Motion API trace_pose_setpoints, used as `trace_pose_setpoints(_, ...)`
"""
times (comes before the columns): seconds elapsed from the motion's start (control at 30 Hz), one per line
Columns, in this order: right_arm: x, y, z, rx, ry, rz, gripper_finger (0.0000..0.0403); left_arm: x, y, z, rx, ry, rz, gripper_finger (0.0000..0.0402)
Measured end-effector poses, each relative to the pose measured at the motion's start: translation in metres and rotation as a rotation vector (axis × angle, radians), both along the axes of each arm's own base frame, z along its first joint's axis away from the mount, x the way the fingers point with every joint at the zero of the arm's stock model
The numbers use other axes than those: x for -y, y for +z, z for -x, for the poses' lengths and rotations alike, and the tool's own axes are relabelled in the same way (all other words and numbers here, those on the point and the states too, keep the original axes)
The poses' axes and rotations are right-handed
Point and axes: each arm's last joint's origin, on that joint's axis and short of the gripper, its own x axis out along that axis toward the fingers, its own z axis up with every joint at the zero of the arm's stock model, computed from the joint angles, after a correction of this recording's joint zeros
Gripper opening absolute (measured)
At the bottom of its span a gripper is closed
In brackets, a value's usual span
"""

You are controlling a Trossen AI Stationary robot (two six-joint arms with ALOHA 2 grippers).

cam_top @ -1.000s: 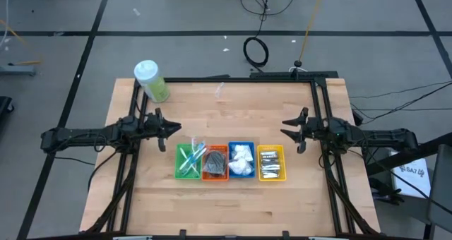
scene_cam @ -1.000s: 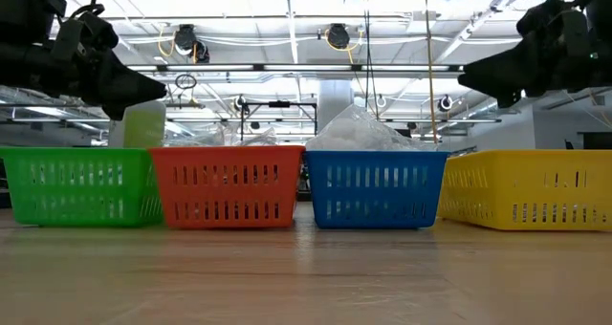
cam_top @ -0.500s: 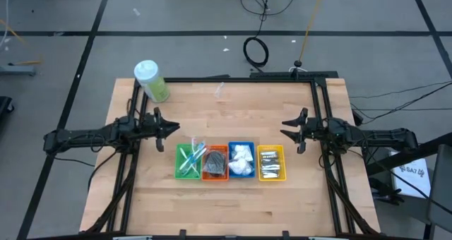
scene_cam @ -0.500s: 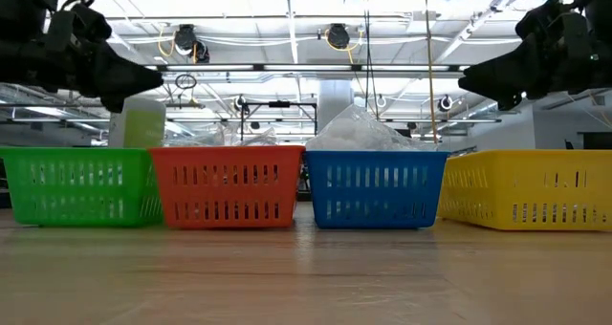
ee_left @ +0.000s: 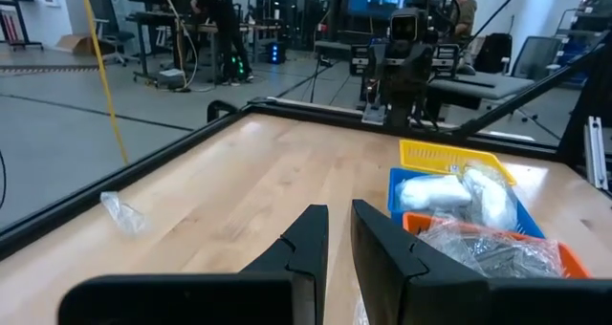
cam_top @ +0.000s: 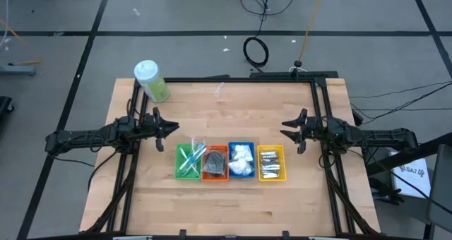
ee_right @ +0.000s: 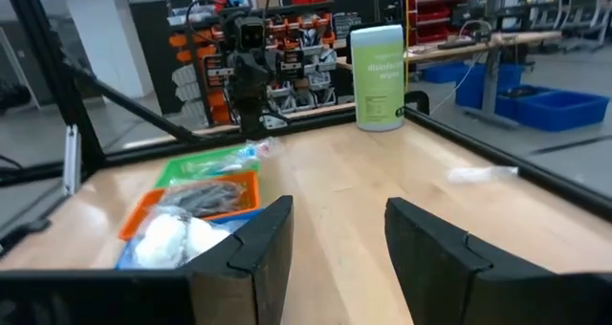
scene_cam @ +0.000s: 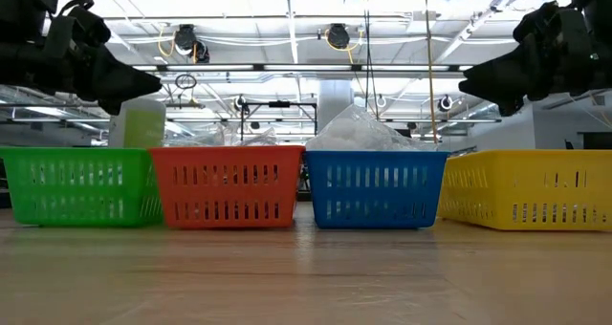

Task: Pick & Place Travel size toiletries
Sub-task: Return to Home Position

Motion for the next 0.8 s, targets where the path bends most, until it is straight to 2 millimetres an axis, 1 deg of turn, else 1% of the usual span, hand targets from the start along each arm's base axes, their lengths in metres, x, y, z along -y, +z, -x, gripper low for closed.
trace_pose_setpoints(0.1, 0.0, 0.0, 0.0, 0.006, 0.0, -0.033, 0.0155, 0.0, 0.0, 0.0, 0.001, 0.0, 0.004, 0.0044)
trace_pose_setpoints(0.8, 0.0, 0.0, 0.0, 0.006, 0.0, -0.035, 0.0155, 0.0, 0.0, 0.0, 0.001, 0.0, 0.003, 0.0044)
